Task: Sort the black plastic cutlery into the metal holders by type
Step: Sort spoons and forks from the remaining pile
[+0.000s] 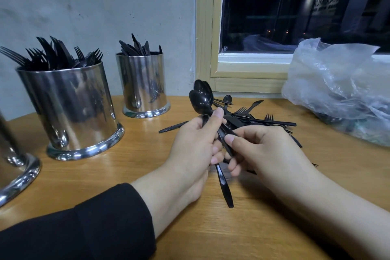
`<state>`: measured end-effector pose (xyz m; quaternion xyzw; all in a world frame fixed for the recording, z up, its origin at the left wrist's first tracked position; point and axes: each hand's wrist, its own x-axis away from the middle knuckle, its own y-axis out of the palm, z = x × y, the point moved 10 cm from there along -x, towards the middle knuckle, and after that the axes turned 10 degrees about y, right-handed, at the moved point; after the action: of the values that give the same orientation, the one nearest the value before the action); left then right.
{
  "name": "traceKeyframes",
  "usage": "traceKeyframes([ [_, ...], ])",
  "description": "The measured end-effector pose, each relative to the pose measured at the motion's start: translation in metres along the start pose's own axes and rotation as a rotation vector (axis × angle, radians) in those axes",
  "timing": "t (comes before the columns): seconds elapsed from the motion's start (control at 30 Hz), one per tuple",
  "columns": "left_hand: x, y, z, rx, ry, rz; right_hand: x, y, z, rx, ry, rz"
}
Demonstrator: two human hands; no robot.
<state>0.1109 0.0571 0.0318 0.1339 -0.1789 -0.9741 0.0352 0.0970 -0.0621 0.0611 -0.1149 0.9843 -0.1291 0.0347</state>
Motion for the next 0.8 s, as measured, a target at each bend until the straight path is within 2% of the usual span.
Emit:
traceKeyframes([
  [0.17, 0.003, -0.001, 0.004, -0.089, 0.028, 0.032, 0.002, 0.009, -0.003, 0.051, -0.019, -0.021],
  [0.27, 0.003, -0.003, 0.003, -0.125, 0.028, 0.053, 0.002, 0.002, -0.005, 0.106, -0.061, 0.074],
  [0.4, 0.003, -0.008, 0.009, -0.175, 0.054, 0.099, 0.004, -0.017, -0.018, 0.259, -0.238, 0.288],
  [0.67, 0.008, -0.006, -0.005, 0.046, -0.075, 0.157, 0.016, -0.041, -0.031, 0.234, -0.379, 0.529],
  [0.73, 0.008, -0.005, -0.004, 0.093, -0.071, 0.161, 0.015, -0.039, -0.032, 0.28, -0.396, 0.529],
  [0.8, 0.007, -0.002, 0.0, 0.127, -0.046, 0.142, 0.009, -0.025, -0.028, 0.367, -0.387, 0.452],
])
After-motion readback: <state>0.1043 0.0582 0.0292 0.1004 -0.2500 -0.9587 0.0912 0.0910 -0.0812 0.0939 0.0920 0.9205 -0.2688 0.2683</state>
